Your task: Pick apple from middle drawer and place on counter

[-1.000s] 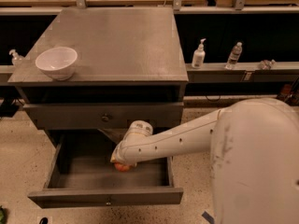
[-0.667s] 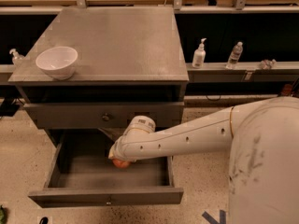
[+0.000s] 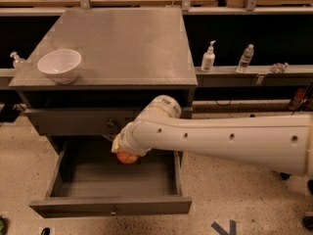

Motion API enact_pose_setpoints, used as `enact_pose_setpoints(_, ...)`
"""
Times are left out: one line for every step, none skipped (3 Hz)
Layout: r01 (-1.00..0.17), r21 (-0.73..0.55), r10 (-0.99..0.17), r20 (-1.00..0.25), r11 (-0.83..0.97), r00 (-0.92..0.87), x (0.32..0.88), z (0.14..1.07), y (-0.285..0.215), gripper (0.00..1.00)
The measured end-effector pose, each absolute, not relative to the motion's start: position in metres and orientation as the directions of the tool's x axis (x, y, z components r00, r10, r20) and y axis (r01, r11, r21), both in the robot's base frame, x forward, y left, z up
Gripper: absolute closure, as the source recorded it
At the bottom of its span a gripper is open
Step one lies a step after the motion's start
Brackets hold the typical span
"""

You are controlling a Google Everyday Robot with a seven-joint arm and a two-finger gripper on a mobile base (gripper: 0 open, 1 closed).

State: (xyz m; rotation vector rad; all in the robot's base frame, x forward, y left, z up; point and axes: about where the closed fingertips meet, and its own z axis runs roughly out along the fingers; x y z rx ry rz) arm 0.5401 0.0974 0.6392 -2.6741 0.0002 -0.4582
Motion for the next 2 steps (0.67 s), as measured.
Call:
enact_pose_setpoints(0.119,-0.419,-0.033,0.338,-0.9,0.94,0.502,0.725,0.073,1.0)
enact_pose_setpoints(0.134,-0.311,0.014,0.36,-0.941,0.933,0.498,0.763,0.052,1.0)
